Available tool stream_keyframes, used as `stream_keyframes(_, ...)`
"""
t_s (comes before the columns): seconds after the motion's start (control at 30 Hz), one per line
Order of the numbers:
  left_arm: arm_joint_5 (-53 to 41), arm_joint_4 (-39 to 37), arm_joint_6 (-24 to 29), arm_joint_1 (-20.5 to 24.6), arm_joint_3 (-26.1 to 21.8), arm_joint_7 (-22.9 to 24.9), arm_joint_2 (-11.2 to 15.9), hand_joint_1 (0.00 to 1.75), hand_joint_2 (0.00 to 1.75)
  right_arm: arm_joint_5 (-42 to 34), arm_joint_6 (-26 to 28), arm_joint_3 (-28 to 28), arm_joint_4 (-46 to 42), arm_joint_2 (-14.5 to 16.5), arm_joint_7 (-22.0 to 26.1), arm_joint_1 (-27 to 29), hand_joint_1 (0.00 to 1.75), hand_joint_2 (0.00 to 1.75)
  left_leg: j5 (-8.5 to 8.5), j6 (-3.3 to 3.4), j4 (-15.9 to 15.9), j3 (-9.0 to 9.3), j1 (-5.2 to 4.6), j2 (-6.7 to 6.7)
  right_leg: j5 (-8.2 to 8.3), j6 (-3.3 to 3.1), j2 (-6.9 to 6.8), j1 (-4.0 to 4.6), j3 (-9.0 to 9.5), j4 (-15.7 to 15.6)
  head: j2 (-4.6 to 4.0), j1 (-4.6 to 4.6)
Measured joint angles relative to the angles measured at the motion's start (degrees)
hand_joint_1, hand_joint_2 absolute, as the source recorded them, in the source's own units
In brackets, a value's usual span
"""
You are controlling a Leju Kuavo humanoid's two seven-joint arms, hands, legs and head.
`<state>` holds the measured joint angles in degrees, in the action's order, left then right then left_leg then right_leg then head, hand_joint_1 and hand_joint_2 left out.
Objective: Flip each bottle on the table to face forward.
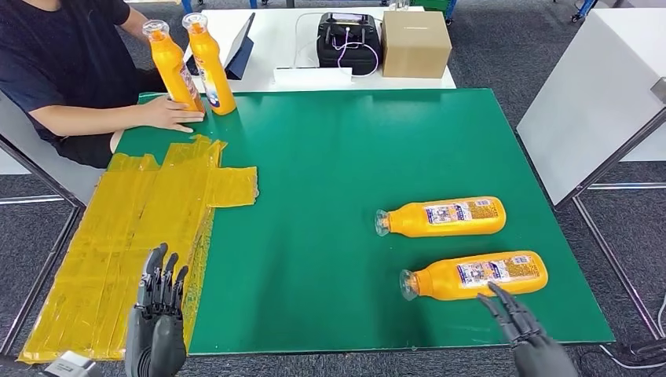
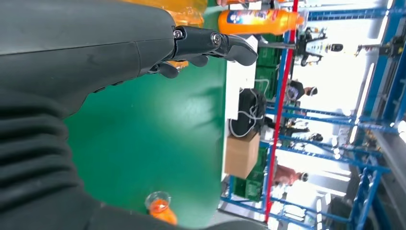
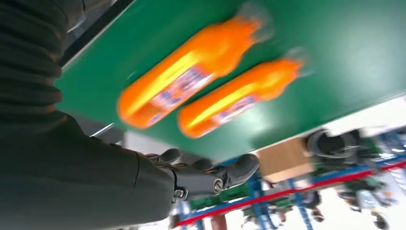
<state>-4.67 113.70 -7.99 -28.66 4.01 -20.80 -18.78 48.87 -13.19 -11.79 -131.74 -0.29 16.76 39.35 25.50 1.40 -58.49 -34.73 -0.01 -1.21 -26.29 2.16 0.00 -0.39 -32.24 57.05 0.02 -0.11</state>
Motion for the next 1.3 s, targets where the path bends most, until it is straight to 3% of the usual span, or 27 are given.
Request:
stream_keyframes(0.07,-0.5,-0.3,0.2,0.0,0.4,0.0,0.2,0.00,1.75,1.5,-5.2,-9.9,0.0,5.7,3.5,-2.1,0.00,1.75,0.05,-0.03,0.0,0.08,0.01,-0.02,-0.10,0.01,-0.02,0.00,-0.14,0.0,0.00,0.03)
stream_keyframes(0.17,-1.0,-0.7,0.6,0.1,1.0,-0.1,0.7,0.00,1.75,3.6,-8.3,-20.2,0.0,11.3,5.1,-4.8,0.00,1.75,0.14,-0.07,0.0,0.14,-0.03,0.00,-0.18,0.03,-0.01,-0.03,-0.23,0.0,0.00,0.02)
stream_keyframes(0.27,-1.2,-1.0,0.8,0.2,1.7,-0.3,1.2,0.00,1.75,6.0,-10.4,-27.4,0.4,14.8,6.8,-7.5,0.00,1.75,0.15,-0.06,0.0,0.15,-0.08,0.03,-0.18,0.03,0.00,-0.07,-0.23,0.0,0.00,0.03)
stream_keyframes(0.4,-0.9,-1.2,0.8,0.4,2.2,-0.4,1.8,0.00,1.75,7.8,-11.7,-33.2,1.2,17.2,8.2,-10.4,0.00,1.75,0.15,-0.05,0.0,0.16,-0.10,0.01,-0.18,0.04,0.00,-0.09,-0.16,0.0,0.00,0.02)
stream_keyframes(0.67,-0.3,-1.4,0.8,0.7,2.8,-0.4,2.5,0.00,1.75,9.3,-12.5,-37.4,2.3,19.0,8.8,-12.5,0.00,1.75,0.13,-0.05,0.0,0.17,-0.08,0.03,-0.16,0.05,0.00,-0.06,0.26,0.0,0.00,0.02)
stream_keyframes(0.93,0.5,-1.6,1.3,1.0,3.3,-0.1,3.4,0.00,1.75,15.1,-15.3,-41.1,3.8,19.6,12.9,-16.8,0.00,1.75,0.17,-0.04,0.0,0.27,-0.08,0.02,-0.20,0.04,0.00,-0.07,-0.11,0.0,0.00,0.03)
stream_keyframes(1.3,0.9,-1.8,1.3,1.3,4.1,0.4,4.5,0.00,1.75,18.9,-15.4,-41.9,7.0,19.4,13.4,-21.0,0.00,1.75,0.13,-0.03,0.0,0.24,-0.08,0.03,-0.17,0.06,0.01,-0.07,0.35,0.0,0.00,0.02)
